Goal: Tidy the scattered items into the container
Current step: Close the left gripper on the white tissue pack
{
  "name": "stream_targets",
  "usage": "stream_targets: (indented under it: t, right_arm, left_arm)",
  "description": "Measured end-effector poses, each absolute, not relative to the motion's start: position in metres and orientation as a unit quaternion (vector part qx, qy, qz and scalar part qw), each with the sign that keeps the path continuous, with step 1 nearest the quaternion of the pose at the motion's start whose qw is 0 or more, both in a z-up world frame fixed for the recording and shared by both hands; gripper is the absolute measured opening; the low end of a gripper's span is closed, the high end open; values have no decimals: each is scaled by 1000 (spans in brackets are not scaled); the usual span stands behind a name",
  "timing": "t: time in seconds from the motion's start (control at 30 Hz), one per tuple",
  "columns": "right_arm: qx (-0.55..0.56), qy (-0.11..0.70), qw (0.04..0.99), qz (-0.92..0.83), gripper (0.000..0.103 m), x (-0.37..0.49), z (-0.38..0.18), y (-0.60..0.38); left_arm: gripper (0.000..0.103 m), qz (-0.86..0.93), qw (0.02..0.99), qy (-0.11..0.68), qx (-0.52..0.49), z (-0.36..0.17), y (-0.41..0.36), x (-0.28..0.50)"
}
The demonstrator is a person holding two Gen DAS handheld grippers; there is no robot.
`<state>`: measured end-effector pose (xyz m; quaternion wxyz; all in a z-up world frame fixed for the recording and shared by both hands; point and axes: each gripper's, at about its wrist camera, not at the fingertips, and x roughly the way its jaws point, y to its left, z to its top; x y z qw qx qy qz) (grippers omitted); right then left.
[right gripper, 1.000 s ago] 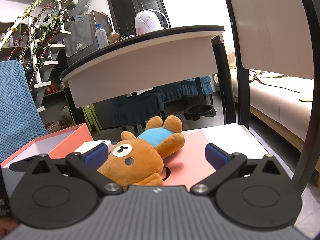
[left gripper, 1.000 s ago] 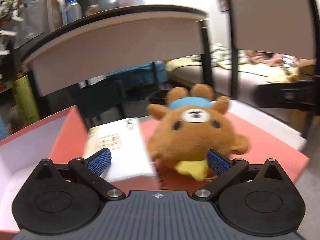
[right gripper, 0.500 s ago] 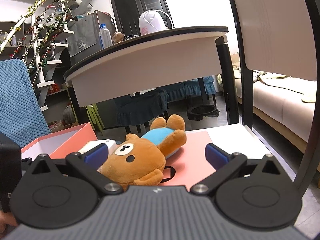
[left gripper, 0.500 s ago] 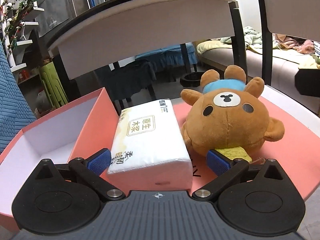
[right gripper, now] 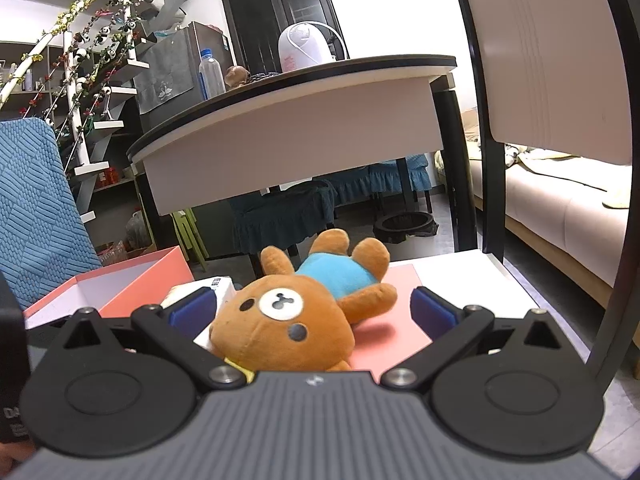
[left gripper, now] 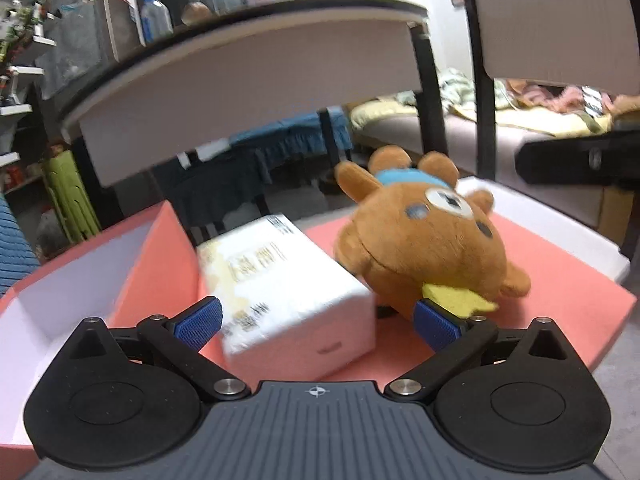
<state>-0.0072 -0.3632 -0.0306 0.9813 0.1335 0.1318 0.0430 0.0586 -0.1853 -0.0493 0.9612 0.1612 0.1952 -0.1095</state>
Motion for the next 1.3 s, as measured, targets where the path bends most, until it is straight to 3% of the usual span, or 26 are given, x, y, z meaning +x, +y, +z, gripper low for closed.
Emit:
stream_targets:
  t: [1.3]
  right_arm:
    - [143,139,978,53,103,-8,-34,-369]
  left_arm:
    - [103,27,975,219,37,-55,-209,97]
